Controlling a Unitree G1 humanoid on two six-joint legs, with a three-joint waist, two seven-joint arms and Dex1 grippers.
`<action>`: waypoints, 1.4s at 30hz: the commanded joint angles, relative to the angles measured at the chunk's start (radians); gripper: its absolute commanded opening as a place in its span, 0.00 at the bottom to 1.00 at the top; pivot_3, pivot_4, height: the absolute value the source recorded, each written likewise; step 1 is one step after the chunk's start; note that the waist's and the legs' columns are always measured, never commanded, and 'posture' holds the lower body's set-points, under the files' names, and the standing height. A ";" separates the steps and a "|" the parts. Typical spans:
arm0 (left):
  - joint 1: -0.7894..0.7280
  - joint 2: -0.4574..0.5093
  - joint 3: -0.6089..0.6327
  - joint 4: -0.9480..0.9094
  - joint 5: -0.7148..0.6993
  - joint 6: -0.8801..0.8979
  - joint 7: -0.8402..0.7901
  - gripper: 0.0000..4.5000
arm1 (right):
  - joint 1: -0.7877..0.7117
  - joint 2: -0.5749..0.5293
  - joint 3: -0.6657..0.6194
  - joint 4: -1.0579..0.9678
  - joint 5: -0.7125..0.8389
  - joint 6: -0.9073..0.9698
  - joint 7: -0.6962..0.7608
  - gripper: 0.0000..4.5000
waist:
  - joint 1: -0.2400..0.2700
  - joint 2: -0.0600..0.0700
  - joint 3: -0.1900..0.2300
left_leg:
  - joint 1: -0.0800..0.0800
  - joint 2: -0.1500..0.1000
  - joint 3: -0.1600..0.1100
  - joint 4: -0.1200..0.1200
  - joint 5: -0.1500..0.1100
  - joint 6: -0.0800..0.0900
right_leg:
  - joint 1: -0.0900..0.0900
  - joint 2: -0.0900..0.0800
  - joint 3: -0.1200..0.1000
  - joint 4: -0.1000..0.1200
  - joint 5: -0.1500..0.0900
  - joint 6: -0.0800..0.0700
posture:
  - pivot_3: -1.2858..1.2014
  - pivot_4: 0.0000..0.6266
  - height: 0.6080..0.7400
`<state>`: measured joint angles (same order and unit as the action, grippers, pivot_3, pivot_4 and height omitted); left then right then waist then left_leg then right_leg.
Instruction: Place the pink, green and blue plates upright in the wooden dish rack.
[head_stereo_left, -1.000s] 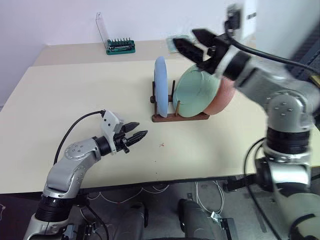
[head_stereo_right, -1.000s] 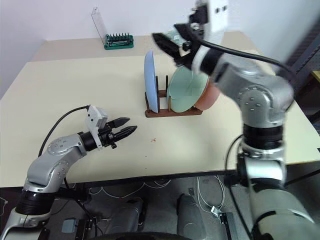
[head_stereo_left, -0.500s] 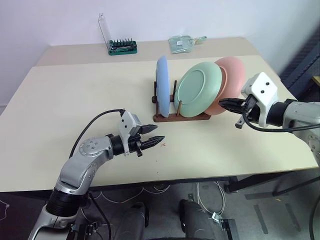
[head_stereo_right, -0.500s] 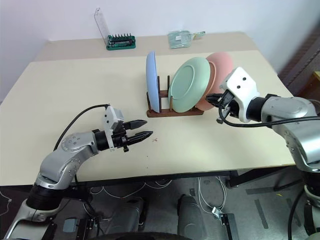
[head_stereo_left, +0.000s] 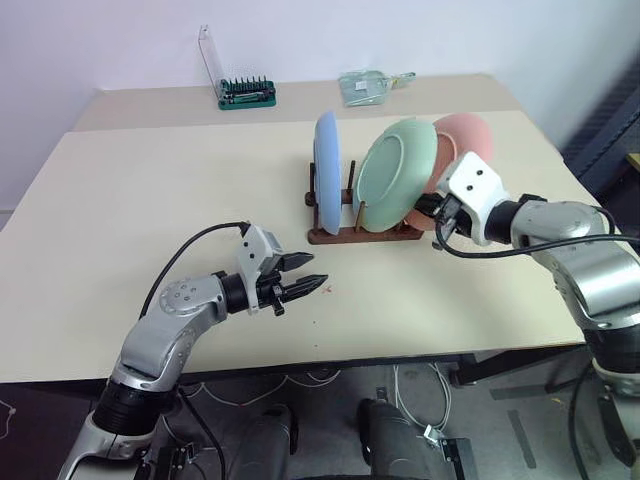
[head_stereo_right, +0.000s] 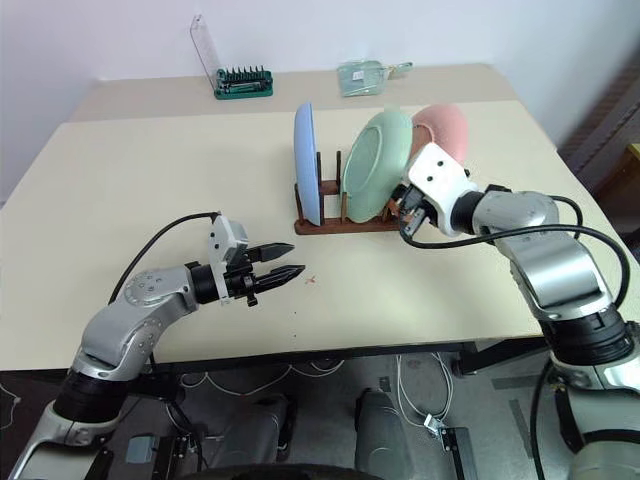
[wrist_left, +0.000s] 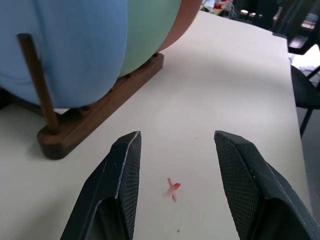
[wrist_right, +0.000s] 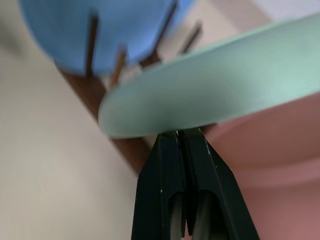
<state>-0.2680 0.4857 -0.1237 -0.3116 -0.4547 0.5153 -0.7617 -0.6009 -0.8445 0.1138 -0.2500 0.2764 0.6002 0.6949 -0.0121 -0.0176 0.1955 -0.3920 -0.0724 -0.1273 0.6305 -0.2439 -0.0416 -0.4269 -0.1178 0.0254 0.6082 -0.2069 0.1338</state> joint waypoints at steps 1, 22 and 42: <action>0.006 -0.003 0.023 -0.037 -0.007 -0.012 0.006 0.53 | -0.040 0.021 -0.009 -0.060 -0.004 -0.007 0.020 0.01 | 0.002 0.000 0.000 | 0.000 0.000 0.000 0.000 0.000 0.000 | 0.000 0.000 0.000 0.000 0.000 0.000 | 0.52 0.24 1.00; -0.026 -0.023 0.003 -0.009 0.002 -0.015 -0.008 0.53 | -0.010 -0.241 -0.258 0.119 -0.203 -0.053 -0.033 0.01 | 0.005 0.000 0.000 | 0.000 0.000 0.000 0.000 0.000 0.000 | 0.000 0.000 0.000 -0.001 0.000 0.000 | 0.52 0.24 1.00; -0.064 -0.010 0.030 -0.072 -0.031 0.087 0.037 0.53 | -0.006 -0.095 -0.177 -0.021 -0.133 -0.035 0.056 0.01 | 0.002 0.002 0.000 | 0.000 0.000 0.000 0.000 0.000 0.000 | 0.001 0.000 0.000 0.000 0.000 0.000 | 0.52 0.24 1.00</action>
<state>-0.3140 0.4713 -0.1207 -0.3506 -0.4703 0.6035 -0.7244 -0.5944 -0.9343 -0.0272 -0.2418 0.1371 0.5630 0.7515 -0.0103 -0.0161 0.1954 -0.3919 -0.0730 -0.1270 0.6310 -0.2440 -0.0416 -0.4263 -0.1181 0.0256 0.6082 -0.2068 0.1338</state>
